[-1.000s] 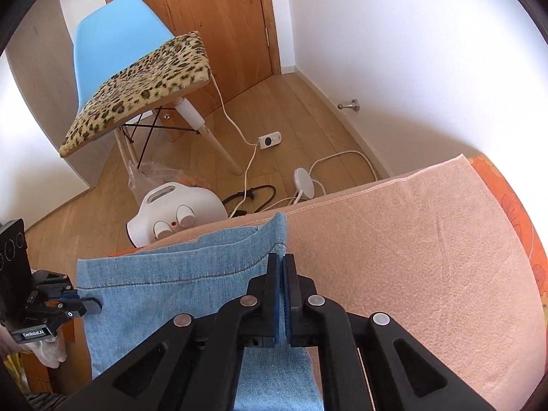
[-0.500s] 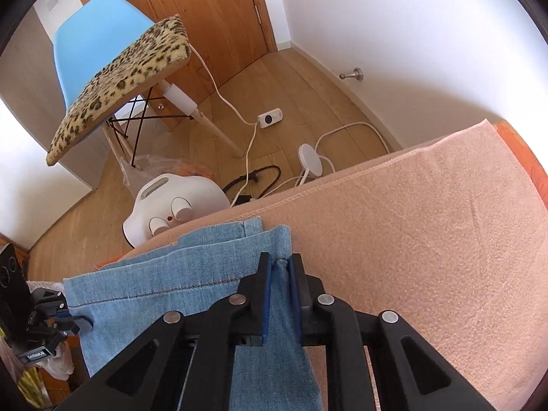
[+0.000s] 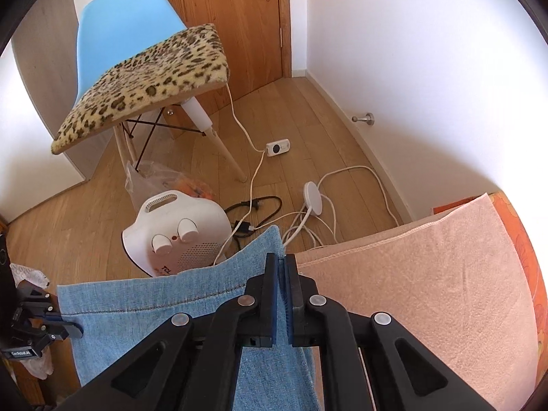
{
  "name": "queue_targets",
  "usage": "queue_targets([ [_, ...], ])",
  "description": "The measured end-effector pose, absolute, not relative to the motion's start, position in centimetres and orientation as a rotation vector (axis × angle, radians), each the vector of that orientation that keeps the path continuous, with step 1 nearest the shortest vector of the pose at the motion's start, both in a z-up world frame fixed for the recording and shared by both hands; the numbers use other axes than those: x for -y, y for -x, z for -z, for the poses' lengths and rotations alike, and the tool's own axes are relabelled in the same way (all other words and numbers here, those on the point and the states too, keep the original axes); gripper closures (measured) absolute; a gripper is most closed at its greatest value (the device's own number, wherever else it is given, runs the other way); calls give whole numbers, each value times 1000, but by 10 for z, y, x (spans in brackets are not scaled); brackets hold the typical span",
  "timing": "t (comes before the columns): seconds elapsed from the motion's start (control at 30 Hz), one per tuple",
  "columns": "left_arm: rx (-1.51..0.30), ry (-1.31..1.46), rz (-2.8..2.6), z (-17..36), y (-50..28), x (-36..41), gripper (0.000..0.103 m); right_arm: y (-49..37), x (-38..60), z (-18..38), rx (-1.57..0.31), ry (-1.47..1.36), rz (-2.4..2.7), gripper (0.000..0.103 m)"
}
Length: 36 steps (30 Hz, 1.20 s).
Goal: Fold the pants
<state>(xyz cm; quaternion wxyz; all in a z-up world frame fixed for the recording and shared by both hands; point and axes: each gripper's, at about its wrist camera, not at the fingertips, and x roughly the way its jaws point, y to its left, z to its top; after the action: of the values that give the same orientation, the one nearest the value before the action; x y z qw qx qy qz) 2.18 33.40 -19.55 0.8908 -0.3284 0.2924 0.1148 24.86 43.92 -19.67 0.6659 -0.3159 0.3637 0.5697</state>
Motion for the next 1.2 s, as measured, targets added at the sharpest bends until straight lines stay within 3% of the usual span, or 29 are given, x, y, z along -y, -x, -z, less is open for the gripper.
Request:
queue_targets([
  [0.17,-637,675,-234,201,-24,-335,98,-251,-441,216,-846,764,-1268,100],
  [0.3,-649,645,-269,195,-19,-335,92,-266,-421,186,-829,641,-1257,75],
  [0.43,-657,645,-337,188,-5,-344,90,-274,-369,136,-799,527,-1242,70],
  [0.77,-616,500,-243,115,-29,-313,90,-265,-158,45,-693,412,-1045,66],
  [0.97,-629,374,-70,73,-86,-247,90,-261,-9,44,-721,399,-833,65],
  [1.2,-711,280,114,65,-149,-152,90,-266,159,58,-772,300,-580,59],
])
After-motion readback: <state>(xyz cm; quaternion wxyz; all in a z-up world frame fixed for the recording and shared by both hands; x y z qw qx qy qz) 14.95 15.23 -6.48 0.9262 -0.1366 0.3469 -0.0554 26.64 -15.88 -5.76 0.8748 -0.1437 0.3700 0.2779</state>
